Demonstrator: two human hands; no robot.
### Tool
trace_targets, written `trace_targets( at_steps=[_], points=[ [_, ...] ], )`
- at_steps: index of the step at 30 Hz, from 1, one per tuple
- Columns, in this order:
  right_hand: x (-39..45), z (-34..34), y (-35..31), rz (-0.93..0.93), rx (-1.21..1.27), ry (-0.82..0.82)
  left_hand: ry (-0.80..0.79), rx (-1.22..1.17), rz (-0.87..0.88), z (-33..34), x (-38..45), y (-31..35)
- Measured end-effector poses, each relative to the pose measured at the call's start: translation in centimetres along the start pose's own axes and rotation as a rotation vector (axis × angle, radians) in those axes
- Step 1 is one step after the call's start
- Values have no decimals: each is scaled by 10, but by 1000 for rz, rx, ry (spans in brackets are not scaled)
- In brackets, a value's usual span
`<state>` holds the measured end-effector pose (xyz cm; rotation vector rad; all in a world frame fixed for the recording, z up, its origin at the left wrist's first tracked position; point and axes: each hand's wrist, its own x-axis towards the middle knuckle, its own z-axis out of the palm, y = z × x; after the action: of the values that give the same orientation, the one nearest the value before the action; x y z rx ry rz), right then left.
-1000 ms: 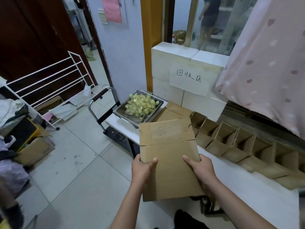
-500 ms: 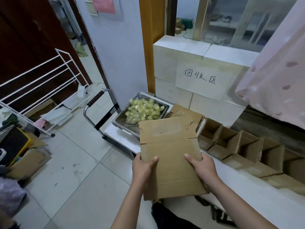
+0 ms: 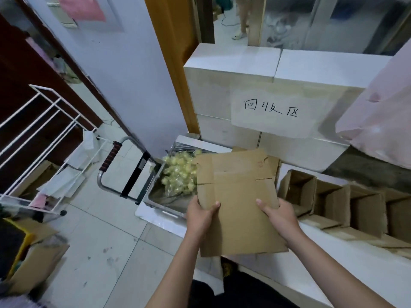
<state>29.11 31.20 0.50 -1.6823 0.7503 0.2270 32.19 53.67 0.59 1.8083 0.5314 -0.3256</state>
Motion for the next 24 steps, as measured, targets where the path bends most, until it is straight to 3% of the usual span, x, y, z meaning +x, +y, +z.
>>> trace_targets(
  at_steps=[13, 20, 24],
  points=[
    [40, -15, -18, 98, 7, 278, -295, 116, 12, 61, 89, 36],
    [62, -7, -30, 190, -142, 445, -457, 486, 54, 86, 118, 39],
    [78, -2, -41, 234, -256, 490, -550, 575, 57, 108, 127, 32]
  ],
)
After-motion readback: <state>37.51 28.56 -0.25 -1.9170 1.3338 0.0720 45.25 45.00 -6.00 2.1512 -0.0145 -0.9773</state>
